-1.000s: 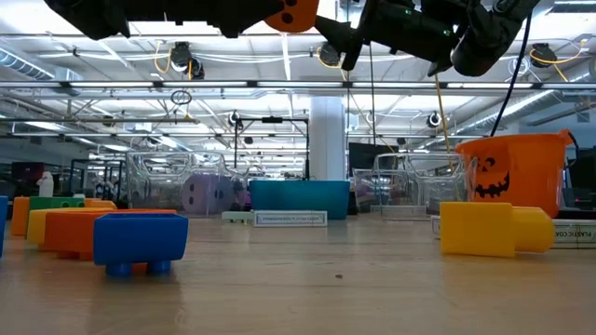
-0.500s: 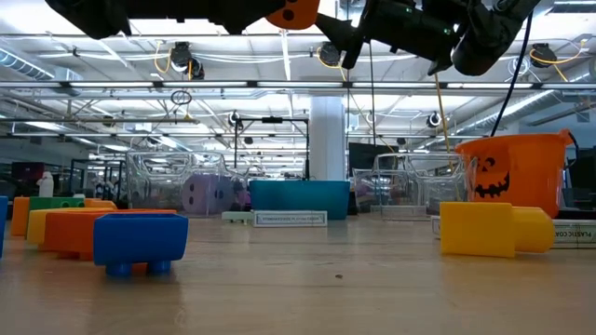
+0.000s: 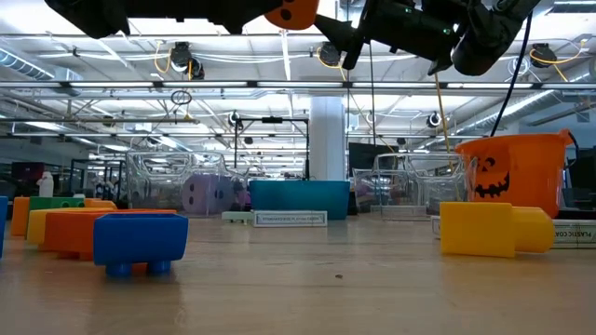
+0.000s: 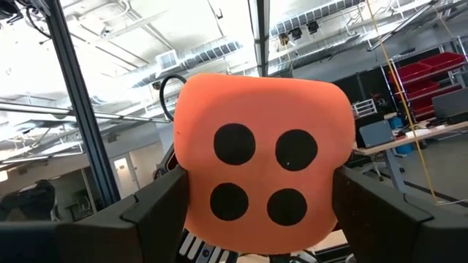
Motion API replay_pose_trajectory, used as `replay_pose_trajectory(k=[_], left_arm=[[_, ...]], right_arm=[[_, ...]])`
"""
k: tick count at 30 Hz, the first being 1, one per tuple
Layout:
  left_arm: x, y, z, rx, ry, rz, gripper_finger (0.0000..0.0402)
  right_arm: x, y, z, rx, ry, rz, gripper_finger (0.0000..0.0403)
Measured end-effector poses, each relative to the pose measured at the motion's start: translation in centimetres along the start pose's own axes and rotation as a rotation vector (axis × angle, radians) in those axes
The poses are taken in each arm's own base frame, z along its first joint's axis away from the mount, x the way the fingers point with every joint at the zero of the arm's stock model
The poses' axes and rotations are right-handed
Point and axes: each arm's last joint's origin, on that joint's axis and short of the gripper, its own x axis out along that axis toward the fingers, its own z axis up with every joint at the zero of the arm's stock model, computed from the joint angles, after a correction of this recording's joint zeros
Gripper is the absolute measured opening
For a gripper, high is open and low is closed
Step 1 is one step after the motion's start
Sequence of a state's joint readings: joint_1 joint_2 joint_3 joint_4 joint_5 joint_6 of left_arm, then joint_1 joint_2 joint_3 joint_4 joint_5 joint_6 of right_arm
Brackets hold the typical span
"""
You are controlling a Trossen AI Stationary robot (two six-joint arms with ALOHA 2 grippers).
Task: Pick & Place Toys
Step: Put the orange dice into the left transparent bin
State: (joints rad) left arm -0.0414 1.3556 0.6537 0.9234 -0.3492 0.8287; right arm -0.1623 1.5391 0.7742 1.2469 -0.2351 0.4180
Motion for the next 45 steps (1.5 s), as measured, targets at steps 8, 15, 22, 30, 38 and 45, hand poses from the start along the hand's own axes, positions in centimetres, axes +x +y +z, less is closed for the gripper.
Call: replay_pose_trajectory(k=[8, 15, 22, 30, 38, 45], left_arm=[[-0.01, 0.02, -0.01, -0.002, 0.006, 0.008, 0.0135], [-0.03, 0.07, -0.08, -0.021, 0.032, 0.032, 0.0122], [-0.03, 0.17, -0.08, -0.026, 0.043, 0.055, 0.0119], [-0.05, 0.27, -0.05, -0.03, 0.051, 0.073, 0.0116], [-0.07, 0.25, -0.04, -0.022, 0.064, 0.085, 0.0099], [-0.16, 0.43, 0.05, -0.007, 0.076, 0.102, 0.0091]], right_arm=[[0.0, -0.03, 0.0, -0.003, -0.002, -0.007, 0.029], [-0.02, -0.23, 0.07, -0.009, -0.011, -0.033, 0.029], [-0.02, -0.25, 0.09, -0.012, -0.013, -0.034, 0.029], [-0.03, -0.27, 0.14, -0.021, -0.018, -0.034, 0.029], [-0.05, -0.43, 0.21, -0.079, -0.032, -0.073, 0.0291], [-0.05, -0.44, 0.2, -0.122, -0.031, -0.076, 0.0291]])
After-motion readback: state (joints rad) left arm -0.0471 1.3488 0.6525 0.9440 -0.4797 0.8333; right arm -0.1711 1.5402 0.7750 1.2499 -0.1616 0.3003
